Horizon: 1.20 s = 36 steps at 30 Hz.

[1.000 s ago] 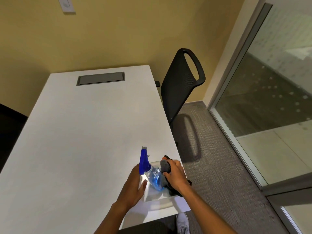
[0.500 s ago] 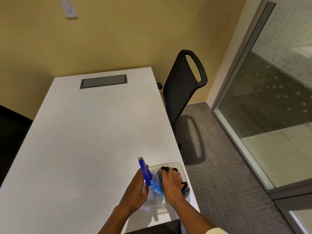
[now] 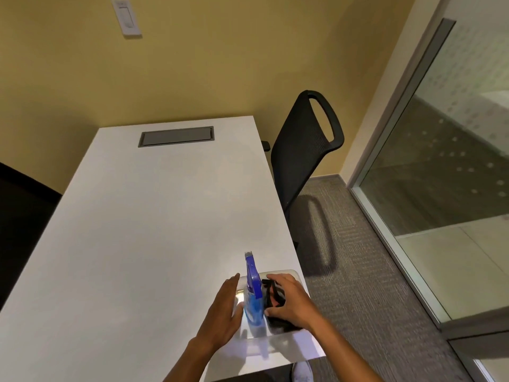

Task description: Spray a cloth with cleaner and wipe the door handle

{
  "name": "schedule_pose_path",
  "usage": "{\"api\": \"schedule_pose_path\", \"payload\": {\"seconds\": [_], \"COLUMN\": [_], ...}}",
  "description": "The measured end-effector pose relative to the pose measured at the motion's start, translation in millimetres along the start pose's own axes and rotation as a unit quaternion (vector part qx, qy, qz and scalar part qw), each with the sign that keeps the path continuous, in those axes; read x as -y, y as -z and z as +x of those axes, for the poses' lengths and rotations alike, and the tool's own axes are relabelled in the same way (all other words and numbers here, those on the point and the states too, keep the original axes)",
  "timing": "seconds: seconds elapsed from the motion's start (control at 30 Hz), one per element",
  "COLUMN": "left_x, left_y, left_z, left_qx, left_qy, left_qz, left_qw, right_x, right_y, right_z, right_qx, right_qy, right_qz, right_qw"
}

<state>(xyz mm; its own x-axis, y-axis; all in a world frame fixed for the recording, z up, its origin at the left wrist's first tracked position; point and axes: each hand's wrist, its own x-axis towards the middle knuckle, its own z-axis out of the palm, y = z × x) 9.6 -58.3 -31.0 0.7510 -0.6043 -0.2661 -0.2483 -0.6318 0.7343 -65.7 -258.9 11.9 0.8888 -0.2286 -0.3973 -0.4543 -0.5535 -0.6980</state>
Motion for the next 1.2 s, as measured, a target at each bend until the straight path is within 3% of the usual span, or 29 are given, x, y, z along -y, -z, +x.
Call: {"api": "schedule_pose_path", "payload": {"seconds": [0.2,0.4,0.7,1.2], "left_x": [0,-3,5,-3], "left_y": [-1,1,7,32], "left_z": [-6,-5,-3,-29], "left_qx": [0.0,0.012,0.039,0.031], "left_qy": [0.04,0.043,0.021,-0.01], "left_qz": [-0.017,-0.028,-0.075,-0.033], "left_qw": [0.999,0.999,0.996,0.999], "right_x": [34,60,75,77], "right_y": [-13,-27,-39,-46], "right_z": [-11,-14,-15,-33], "right_qx": [-0.014,-0.04,-0.076,-0.117], "right_qy": [0.029,-0.005,-0.018,-0.027], "right_qz": [0.069,0.021,0.048,0.081], "right_qw": [0.997,0.999,0.996,0.989]}}
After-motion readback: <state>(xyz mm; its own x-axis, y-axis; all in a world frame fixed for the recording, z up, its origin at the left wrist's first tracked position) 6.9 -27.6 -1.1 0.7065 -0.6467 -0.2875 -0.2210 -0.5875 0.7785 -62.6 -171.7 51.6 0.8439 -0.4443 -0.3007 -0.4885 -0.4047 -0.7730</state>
